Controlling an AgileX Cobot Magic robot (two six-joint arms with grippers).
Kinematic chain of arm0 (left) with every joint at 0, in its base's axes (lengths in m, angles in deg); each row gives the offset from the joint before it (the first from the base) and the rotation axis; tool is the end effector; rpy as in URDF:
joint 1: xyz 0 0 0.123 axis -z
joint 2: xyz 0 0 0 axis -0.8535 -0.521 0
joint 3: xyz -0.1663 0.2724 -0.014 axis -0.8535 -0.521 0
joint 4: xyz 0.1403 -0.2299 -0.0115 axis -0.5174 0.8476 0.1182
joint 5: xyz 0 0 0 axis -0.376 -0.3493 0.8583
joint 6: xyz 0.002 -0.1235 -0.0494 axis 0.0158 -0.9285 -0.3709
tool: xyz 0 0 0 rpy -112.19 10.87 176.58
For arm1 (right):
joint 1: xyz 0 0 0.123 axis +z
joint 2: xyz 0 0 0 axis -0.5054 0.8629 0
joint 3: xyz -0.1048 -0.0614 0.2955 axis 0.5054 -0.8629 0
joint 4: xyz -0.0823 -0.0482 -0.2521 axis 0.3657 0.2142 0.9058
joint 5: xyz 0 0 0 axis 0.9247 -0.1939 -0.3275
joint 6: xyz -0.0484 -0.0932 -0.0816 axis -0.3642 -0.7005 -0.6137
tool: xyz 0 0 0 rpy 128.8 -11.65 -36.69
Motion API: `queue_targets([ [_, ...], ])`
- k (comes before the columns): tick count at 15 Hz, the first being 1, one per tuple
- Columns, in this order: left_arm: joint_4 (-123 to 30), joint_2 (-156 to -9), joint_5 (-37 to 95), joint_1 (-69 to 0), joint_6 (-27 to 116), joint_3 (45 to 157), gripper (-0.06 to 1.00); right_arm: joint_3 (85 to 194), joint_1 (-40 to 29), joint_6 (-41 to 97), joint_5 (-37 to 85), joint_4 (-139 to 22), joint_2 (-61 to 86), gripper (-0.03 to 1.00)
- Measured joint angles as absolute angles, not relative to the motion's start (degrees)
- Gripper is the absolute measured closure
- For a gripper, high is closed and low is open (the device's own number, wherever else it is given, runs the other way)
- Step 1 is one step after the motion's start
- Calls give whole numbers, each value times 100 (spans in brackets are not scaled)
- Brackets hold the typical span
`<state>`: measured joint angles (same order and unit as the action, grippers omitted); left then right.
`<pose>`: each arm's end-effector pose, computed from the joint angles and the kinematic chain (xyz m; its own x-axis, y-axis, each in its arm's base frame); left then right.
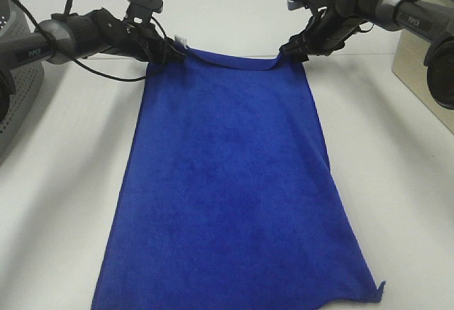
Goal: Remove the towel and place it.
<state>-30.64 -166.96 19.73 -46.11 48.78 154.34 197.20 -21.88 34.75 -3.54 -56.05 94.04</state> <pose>0.6620 -0.1619 0.0704 -0.4450 0.2671 -0.8548 0.3873 0.9180 0.0852 0.6505 0.1045 0.0887 -0.6865 -0.3043 -0.6604 -0.3284 0.9401 -0.0919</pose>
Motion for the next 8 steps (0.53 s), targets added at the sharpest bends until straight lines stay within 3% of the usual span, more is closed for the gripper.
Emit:
queue_targets([
  [8, -2652, -16656, 1973, -4611, 4540, 15434, 43, 19720, -2188, 3469, -216, -6115, 9386, 34],
])
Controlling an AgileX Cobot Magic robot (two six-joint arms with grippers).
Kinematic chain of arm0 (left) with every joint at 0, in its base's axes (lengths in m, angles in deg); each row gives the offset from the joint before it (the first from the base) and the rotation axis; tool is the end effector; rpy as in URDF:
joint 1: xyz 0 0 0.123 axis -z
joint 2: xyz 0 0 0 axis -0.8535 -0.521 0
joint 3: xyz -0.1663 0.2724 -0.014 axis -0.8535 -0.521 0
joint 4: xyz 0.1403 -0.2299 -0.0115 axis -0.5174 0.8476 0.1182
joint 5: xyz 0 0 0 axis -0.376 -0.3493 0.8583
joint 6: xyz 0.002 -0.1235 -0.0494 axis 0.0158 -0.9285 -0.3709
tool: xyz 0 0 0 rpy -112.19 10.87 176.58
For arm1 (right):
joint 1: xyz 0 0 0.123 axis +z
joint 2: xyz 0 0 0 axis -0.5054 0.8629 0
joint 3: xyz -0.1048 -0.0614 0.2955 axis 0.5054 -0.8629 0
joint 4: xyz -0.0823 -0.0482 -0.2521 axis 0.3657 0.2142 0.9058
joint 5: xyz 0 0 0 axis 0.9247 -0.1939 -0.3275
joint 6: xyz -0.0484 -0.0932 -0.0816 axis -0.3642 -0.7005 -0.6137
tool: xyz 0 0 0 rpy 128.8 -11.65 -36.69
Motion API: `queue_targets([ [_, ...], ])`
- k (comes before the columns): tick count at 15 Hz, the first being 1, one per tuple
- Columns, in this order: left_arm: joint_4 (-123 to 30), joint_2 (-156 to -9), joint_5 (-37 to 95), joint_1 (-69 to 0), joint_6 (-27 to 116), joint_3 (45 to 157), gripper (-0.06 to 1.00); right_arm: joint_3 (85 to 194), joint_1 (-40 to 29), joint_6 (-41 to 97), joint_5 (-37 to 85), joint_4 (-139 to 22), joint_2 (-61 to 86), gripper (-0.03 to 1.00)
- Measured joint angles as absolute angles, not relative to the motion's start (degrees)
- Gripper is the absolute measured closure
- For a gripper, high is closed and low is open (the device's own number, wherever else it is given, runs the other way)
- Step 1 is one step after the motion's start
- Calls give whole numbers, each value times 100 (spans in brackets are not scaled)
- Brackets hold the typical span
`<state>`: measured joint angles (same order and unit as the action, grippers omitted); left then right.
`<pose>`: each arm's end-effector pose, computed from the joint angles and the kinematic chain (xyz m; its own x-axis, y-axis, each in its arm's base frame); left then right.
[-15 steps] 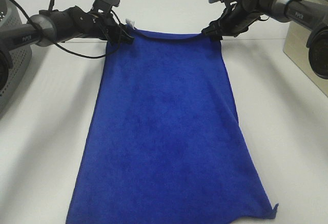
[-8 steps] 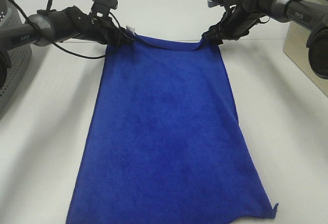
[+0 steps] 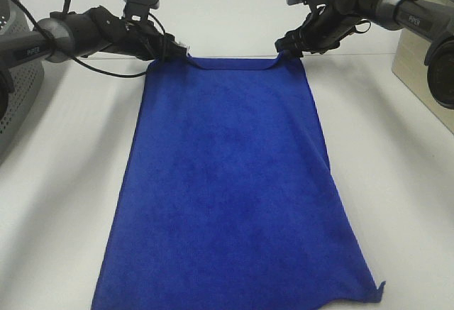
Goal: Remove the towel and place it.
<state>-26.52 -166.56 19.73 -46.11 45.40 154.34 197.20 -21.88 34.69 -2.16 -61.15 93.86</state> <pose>0.6623 -0.1639 0.0762 -0.4781 0.1428 -0.8666 0.3382 0.9405 -0.0316 0.6522 0.1113 0.0939 -0.6825 -0.2300 -0.6938 -0.3080 0.9513 -0.0124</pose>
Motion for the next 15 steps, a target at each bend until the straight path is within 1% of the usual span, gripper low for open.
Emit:
queue_targets([
  [2, -2342, -16587, 1978, -4617, 4133, 15434, 43, 19720, -2188, 3469, -291, -6258, 9346, 34],
  [4, -2199, -16581, 1824, -4622, 3709, 15434, 43, 19720, -2188, 3469, -686, -6287, 9214, 34],
  [7, -2222, -16421, 953, -4628, 3549, 15434, 43, 19720, -2188, 3469, -1678, -6316, 8848, 34],
  [10, -2755, -15871, -411, -4628, 3394, 15434, 43, 19720, -2188, 3583, -3053, -6321, 8258, 32],
  [12, -3356, -15378, -1247, -4628, 2879, 15434, 34, 19726, -2188, 3692, -3580, -6310, 7845, 26],
  [13, -3706, -15109, -1688, -4628, 2541, 15440, 27, 19726, -2188, 3773, -3631, -6258, 7650, 21],
  [14, -4038, -14863, -2067, -4628, 2208, 15440, 22, 19726, -2188, 3933, -3666, -6144, 7438, 17],
  [15, -4336, -14582, -2342, -4628, 1996, 15440, 20, 19726, -2188, 4053, -3671, -6018, 7226, 16],
])
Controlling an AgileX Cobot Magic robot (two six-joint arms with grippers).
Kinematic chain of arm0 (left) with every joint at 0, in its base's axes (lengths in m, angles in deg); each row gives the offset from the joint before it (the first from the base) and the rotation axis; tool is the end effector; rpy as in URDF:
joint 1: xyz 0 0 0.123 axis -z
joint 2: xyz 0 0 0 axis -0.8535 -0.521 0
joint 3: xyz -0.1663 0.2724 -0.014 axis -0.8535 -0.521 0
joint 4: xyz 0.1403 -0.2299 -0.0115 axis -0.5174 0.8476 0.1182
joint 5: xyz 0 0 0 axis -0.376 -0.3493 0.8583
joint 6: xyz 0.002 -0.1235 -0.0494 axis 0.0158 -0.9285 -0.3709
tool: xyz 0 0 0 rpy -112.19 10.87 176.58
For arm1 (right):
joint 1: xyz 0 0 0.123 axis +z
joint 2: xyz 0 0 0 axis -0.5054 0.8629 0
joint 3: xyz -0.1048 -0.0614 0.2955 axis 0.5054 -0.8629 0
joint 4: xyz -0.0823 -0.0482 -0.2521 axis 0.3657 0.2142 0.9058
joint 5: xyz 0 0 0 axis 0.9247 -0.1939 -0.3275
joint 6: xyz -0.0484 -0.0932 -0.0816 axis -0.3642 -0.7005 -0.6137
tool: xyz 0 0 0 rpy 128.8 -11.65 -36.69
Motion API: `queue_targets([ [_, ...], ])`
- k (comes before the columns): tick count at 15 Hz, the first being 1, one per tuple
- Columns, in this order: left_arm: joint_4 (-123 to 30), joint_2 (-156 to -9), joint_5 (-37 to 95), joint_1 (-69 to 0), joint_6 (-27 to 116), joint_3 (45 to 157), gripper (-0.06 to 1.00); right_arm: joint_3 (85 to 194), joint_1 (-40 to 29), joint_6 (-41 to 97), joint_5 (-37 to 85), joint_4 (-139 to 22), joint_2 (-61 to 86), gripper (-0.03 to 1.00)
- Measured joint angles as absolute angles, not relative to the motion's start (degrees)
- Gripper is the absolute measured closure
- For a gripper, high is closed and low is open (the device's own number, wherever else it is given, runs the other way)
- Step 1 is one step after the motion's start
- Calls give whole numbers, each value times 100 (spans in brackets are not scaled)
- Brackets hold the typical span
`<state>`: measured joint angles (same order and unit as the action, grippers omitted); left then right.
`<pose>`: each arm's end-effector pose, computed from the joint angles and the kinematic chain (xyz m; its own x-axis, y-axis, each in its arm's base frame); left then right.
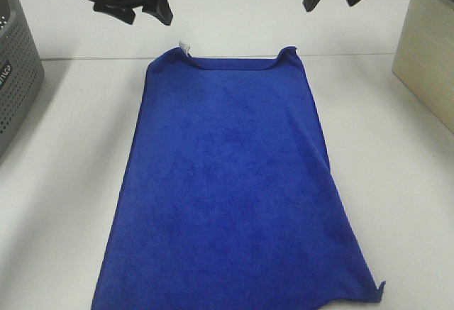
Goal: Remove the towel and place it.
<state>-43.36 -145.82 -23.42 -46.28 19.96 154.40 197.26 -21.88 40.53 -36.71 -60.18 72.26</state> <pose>0.5805 -0.1589 0.2387 -0.7855 0.1705 -0.5949 0.3436 0.9197 -0.1901 0.5630 0.1048 0.2820 -0.8196 -0.2403 -0.5202 -0.3232 0.9435 0.0733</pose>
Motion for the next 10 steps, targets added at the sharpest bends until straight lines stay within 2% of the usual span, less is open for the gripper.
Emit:
queue_targets([
  [3, -4949, -13831, -2846, -4766, 1779, 15440, 19, 19726, -2188, 4191, -3677, -5846, 6470, 15],
  [5, -5041, -13419, -3207, -5218, 1612, 15445, 19, 19732, -2308, 4282, -3677, -5869, 5949, 15],
  [8, -5133, -13138, -3619, -6135, 1498, 15445, 19, 19474, -2921, 4449, -3677, -5897, 5278, 15],
  [10, -5184, -13035, -3631, -6433, 1492, 15411, 19, 18855, -3345, 4477, -3677, -5840, 4740, 18],
])
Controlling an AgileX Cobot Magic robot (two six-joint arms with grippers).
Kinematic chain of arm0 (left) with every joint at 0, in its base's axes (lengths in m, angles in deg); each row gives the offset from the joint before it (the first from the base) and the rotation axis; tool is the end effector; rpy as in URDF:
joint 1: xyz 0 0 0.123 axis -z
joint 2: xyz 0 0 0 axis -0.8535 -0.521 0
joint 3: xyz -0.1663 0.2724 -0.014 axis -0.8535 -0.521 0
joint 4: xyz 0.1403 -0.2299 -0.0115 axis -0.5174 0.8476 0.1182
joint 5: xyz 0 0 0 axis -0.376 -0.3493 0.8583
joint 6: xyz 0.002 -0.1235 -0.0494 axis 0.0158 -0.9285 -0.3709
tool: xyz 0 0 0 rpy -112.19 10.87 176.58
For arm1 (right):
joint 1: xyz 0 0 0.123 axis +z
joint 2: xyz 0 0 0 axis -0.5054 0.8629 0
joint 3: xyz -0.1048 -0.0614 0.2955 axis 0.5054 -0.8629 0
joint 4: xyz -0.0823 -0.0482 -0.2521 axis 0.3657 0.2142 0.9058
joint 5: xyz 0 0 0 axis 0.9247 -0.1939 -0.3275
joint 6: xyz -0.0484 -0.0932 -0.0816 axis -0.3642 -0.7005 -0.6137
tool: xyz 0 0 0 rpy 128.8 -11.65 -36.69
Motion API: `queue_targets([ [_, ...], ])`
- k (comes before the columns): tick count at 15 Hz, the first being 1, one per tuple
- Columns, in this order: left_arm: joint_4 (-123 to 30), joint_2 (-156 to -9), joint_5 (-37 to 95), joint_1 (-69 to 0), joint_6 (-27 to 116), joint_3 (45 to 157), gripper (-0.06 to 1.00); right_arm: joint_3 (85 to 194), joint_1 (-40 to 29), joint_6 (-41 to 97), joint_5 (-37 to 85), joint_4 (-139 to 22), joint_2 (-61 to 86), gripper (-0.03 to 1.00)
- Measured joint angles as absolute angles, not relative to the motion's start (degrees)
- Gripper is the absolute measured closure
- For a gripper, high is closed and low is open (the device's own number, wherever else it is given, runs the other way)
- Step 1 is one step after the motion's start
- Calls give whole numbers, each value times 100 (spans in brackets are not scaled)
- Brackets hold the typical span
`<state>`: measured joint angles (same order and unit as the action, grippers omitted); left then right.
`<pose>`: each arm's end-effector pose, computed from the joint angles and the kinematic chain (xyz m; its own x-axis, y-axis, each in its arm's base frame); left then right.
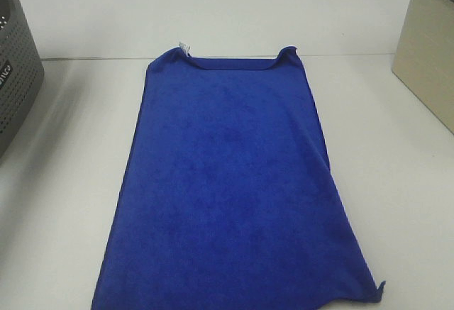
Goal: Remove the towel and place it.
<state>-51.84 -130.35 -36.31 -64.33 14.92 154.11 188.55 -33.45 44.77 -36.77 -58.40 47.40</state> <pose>0.5271 0.0355 0.3691 -0.7855 -0.0554 -0.6163 -0.0014 0.9961 -0.0879 0.4637 -0.0082 0.4581 -0.6839 -0.0184 -0.7294 -0.0769 0.9959 0.0470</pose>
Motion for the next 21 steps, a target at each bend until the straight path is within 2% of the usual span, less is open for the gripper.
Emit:
queue_targets([
  [2, -5201, -12410, -3631, -6450, 1492, 14523, 19, 17102, -3454, 4477, -3671, -5743, 3491, 21],
  [3, -5264, -12256, -3631, -6450, 1492, 14288, 19, 16798, -3454, 4477, -3671, -5743, 3256, 21],
  [7, -6026, -10078, -3654, -6450, 1572, 11435, 19, 13441, -3454, 4477, -3689, -5743, 179, 21],
  [10, -6198, -8210, -3350, -6450, 1423, 9807, 19, 12369, -3454, 4477, -3694, -5743, -1414, 21],
  [15, -6399, -5942, -2559, -6450, 1412, 8364, 19, 11086, -3454, 4764, -3694, -5680, -3872, 21],
  [21, -6422, -3982, -2044, -6450, 1733, 6559, 19, 9877, -3454, 4598, -3694, -5536, -5046, 21],
])
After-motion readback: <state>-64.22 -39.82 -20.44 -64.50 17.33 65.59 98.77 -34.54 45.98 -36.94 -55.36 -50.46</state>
